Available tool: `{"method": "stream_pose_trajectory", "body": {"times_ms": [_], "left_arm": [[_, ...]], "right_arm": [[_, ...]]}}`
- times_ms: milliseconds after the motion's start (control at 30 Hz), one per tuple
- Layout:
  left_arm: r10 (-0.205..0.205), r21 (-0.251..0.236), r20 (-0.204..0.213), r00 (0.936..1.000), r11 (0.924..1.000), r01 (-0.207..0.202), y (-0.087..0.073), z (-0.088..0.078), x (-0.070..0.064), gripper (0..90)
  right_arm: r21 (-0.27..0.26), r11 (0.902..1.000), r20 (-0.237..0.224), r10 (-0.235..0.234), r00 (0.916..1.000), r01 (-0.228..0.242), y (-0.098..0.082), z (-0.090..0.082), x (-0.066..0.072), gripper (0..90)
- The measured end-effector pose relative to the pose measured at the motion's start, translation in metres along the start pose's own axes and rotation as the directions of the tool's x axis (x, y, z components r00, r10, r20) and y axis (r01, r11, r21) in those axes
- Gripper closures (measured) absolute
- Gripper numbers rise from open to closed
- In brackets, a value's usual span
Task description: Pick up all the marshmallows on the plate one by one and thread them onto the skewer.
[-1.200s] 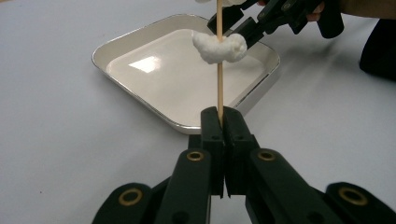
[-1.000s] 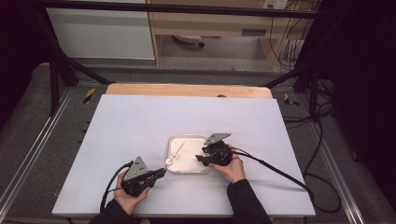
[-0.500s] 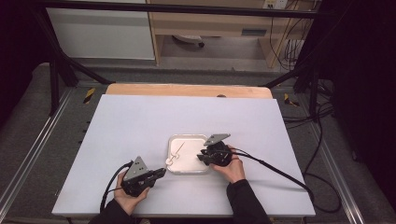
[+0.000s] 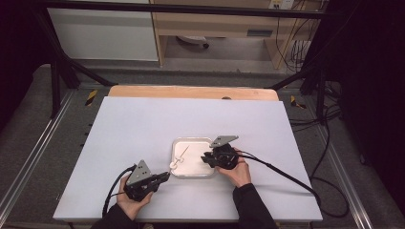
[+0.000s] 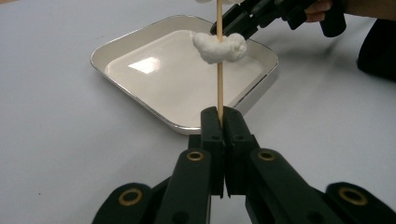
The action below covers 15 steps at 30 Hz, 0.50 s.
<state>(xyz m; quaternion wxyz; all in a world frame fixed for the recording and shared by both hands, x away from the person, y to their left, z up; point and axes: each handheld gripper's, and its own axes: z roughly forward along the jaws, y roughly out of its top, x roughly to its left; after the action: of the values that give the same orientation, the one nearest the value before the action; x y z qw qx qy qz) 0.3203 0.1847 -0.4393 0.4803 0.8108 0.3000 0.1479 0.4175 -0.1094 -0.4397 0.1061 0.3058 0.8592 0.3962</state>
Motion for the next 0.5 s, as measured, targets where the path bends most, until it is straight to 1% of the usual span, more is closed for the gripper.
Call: {"method": "stream_pose_trajectory", "body": {"times_ms": [167,300,500], "left_arm": [[0.001,-0.001,0.003,1.0,1.0,-0.001,0.0,0.0,-0.001,88.6],[0.004,0.0,0.005,1.0,1.0,-0.004,0.0,0.0,-0.001,88.6],[0.006,0.0,0.007,1.0,1.0,-0.006,0.0,0.001,-0.001,88.6]], "right_arm": [[-0.041,0.9991,-0.025,0.012,0.9996,-0.013,0.005,-0.011,0.001,76.1],[-0.074,0.9972,-0.039,0.012,0.9992,-0.015,0.009,-0.02,0.002,76.2],[-0.131,0.9909,-0.063,0.021,0.9978,-0.029,0.014,-0.035,0.003,76.3]]}}
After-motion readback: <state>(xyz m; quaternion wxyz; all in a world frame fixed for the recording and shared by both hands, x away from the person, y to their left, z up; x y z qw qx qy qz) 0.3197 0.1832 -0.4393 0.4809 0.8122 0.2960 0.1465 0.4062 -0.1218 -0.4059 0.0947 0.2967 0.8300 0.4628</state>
